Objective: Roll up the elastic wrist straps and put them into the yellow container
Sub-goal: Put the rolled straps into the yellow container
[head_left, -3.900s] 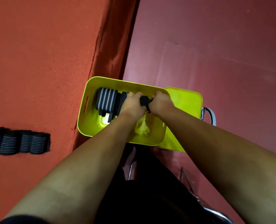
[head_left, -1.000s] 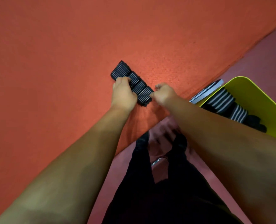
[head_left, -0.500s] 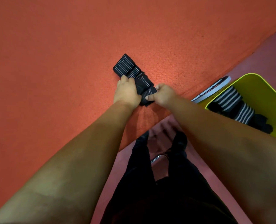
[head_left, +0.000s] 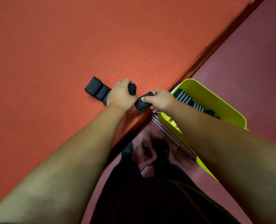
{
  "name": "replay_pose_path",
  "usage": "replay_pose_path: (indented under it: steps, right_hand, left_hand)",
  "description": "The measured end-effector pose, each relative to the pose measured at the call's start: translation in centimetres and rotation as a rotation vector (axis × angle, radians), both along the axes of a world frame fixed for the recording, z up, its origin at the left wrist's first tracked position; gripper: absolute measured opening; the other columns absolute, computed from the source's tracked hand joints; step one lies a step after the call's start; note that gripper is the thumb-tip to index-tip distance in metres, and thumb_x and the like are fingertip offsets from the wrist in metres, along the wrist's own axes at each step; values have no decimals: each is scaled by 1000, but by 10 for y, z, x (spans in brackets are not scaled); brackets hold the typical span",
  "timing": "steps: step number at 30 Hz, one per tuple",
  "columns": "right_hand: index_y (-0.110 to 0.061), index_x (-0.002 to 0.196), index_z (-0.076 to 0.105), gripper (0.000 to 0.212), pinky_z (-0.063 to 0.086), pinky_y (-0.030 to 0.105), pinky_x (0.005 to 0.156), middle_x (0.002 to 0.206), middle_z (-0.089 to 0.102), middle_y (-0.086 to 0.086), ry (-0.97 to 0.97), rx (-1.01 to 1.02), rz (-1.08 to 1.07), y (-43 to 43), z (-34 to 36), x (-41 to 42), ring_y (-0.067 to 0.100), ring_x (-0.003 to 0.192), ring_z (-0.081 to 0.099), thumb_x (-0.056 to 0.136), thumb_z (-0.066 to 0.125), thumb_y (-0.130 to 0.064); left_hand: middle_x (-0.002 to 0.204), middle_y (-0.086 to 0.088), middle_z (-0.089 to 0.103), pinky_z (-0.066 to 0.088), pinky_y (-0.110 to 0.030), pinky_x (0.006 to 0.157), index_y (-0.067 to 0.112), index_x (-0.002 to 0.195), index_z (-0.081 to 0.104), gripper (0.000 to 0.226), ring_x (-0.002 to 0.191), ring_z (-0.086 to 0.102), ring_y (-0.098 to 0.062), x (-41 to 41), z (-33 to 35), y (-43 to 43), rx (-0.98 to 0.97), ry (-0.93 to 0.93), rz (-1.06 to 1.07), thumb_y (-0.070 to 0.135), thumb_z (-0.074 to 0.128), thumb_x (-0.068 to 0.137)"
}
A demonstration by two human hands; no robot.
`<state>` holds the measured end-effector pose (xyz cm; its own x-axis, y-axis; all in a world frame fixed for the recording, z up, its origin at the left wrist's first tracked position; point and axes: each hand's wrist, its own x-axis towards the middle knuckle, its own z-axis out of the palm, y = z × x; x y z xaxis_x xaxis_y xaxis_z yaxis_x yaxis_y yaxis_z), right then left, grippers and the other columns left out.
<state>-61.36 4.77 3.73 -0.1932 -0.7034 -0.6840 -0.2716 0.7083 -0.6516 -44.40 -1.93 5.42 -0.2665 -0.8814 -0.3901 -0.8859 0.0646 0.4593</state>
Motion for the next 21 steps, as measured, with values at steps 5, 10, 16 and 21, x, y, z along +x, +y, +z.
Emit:
replay_pose_path:
  steps: [5,10,16,21]
  right_hand:
    - [-20,94,59,23,62,38,54,80,65,9,65,-16,-134,34,29,-76,21,62,64,92,81,-27]
    - [-26,100,59,23,64,43,57,83,65,10,166,41,-243,94,28,-141,26,60,64,93,75,-11]
    - [-16,109,58,20,68,55,75,86,68,17,189,231,-254,157,10,-179,41,79,76,93,62,-5]
    - [-13,124,60,31,64,43,78,112,73,17,274,305,-114,190,-22,-185,36,99,76,93,65,-12]
  left_hand:
    - [115,-11,56,50,-42,89,17,119,58,46,109,62,-39,-86,16,10,9,38,-174,33,84,85]
    - [123,-19,64,50,-40,89,13,121,59,46,112,64,-41,-165,3,51,109,-3,-401,32,80,85]
    - [128,-17,59,51,-41,95,8,125,55,50,115,63,-38,-221,-40,119,251,-76,-542,37,78,90]
    - [132,-17,57,51,-41,85,8,130,54,49,112,63,-37,-248,-80,161,341,-145,-547,27,77,91]
